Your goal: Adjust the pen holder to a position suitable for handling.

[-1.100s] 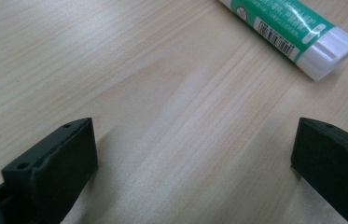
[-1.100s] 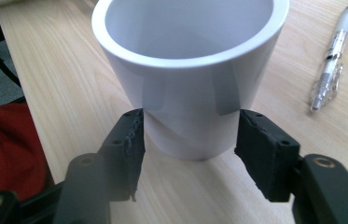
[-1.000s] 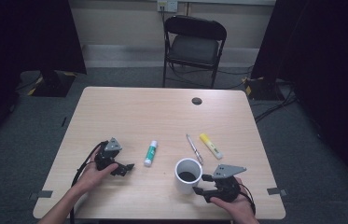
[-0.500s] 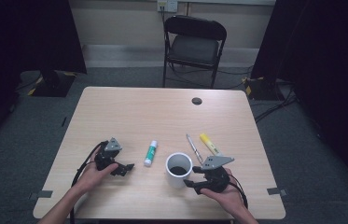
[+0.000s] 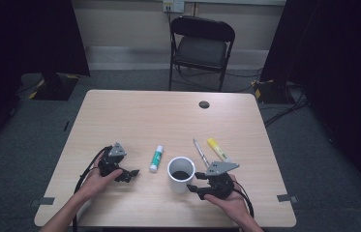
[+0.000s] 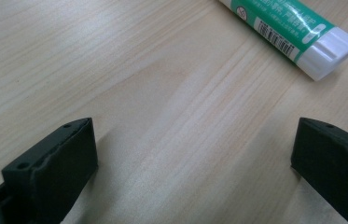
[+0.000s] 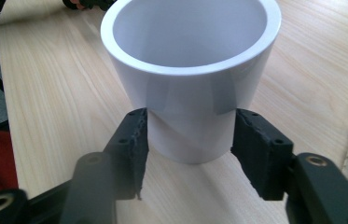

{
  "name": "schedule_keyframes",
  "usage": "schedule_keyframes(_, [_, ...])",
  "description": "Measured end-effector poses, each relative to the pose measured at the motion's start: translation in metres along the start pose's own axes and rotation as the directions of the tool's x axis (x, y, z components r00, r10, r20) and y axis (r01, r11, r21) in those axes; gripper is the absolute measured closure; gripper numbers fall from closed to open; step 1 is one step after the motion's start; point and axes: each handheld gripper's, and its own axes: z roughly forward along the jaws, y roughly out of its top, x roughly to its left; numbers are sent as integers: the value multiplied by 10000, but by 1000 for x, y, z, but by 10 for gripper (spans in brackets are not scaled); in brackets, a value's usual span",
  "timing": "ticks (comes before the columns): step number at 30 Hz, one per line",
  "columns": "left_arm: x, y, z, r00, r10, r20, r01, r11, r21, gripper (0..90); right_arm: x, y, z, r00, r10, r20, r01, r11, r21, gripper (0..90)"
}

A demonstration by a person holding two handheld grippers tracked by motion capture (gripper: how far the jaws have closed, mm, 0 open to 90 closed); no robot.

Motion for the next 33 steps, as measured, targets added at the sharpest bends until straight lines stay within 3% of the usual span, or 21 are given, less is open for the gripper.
schedule_keyframes(8, [0,0,0,10000,-54,24,54,10000,-1,0,2,2,8,9999,-116,33,115,9999,48,518])
schedule_keyframes(18, [0,0,0,10000,1,-2,-1,10000,2,0,3,4,14,9999,47,-148,-47,10000,21,681])
schedule_keyframes(27, [0,0,0,10000,3,3,-3,10000,3,0,4,3,18,9995,32,-317,-34,10000,-60,737])
schedule_keyframes(32, [0,0,0,10000,-69,23,69,10000,-1,0,1,1,14,9999,84,-85,-86,9999,-147,682])
schedule_keyframes(33, [-1,0,0,10000,-78,16,78,10000,-4,0,-4,-1,10,9994,269,222,-265,9994,-224,613])
